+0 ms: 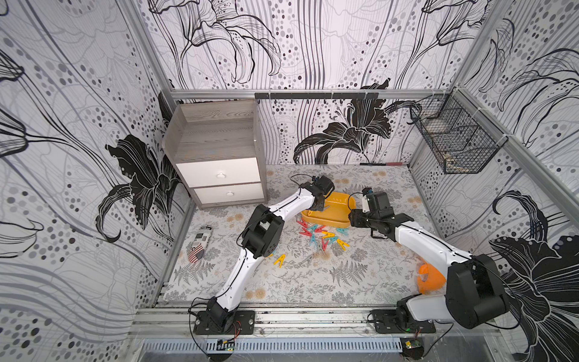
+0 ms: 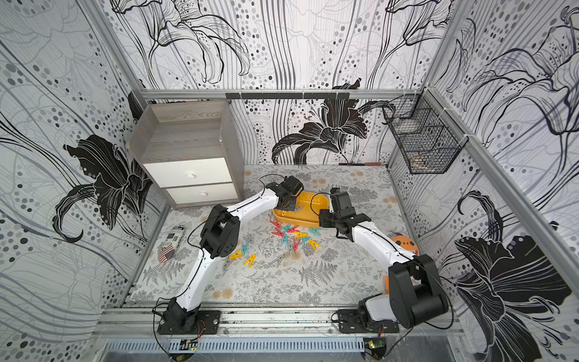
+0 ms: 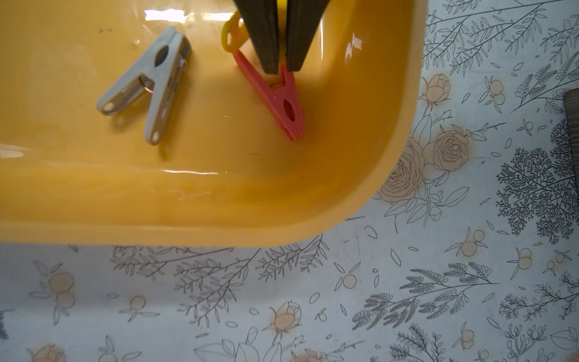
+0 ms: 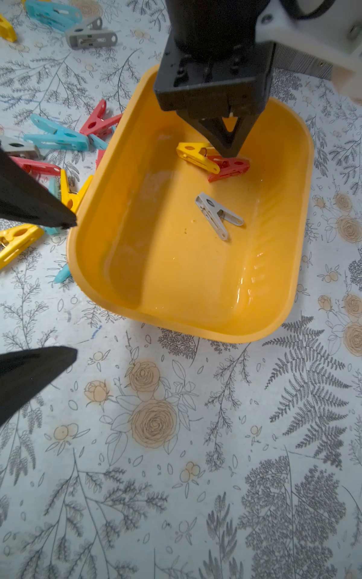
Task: Put the clothespins into the storage box
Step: Place the clothespin in the storage box, then pick up the clothespin from the center of the board.
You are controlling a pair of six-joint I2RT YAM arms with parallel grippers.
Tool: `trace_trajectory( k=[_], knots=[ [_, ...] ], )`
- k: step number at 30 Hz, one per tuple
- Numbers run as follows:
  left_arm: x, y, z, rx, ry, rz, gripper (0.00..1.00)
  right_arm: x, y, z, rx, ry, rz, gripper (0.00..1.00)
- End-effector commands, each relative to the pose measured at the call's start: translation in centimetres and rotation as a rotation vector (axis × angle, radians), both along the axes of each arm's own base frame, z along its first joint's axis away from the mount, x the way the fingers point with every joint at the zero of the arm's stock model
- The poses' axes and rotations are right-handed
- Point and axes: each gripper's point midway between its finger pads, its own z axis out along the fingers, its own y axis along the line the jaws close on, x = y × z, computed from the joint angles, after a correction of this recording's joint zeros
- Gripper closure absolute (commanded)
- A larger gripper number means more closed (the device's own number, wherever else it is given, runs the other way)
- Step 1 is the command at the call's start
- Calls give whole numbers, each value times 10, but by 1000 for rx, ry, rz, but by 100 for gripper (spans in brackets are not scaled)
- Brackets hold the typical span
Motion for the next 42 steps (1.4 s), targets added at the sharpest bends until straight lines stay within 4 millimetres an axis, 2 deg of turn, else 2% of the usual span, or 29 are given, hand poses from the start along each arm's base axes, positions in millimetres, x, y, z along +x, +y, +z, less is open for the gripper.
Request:
trace_trajectory(
  k=[1, 4, 7, 10, 15, 17, 20, 24, 29, 32, 35, 42],
  knots=[
    [4, 0, 0, 21, 4, -24, 82, 0, 3, 6, -7, -5, 14, 35],
    [3, 0, 0, 18, 8, -25, 81, 1, 3, 7, -9, -7, 15, 35],
    [4, -2, 12, -6, -13, -20, 79, 1, 2, 9, -9, -9, 14, 35],
    [9, -5, 48, -64, -78, -14, 74, 2, 3, 10, -10, -9, 15, 35],
    [9, -5, 120, -216, -176, 0, 65, 2, 3, 14, -11, -14, 16, 35],
    [4, 2, 139, -259, -193, 16, 61, 1, 2, 15, -13, -14, 18, 35],
    [-14, 23, 147, -308, -183, 53, 57, -1, 1, 15, -21, -11, 18, 35],
    [-53, 63, 133, -323, -136, 103, 55, -3, -1, 17, -30, -12, 24, 35],
    [-114, 107, 85, -266, -41, 161, 54, -2, 1, 17, -28, -15, 35, 35],
    [-139, 117, 55, -283, 2, 190, 54, -1, 3, 14, -23, -13, 40, 35],
    [-144, 123, 38, -277, 12, 225, 55, -1, 4, 9, -18, -6, 42, 35],
    [-137, 131, 16, -222, 20, 256, 56, -6, 4, 7, -4, -5, 35, 35]
  ],
)
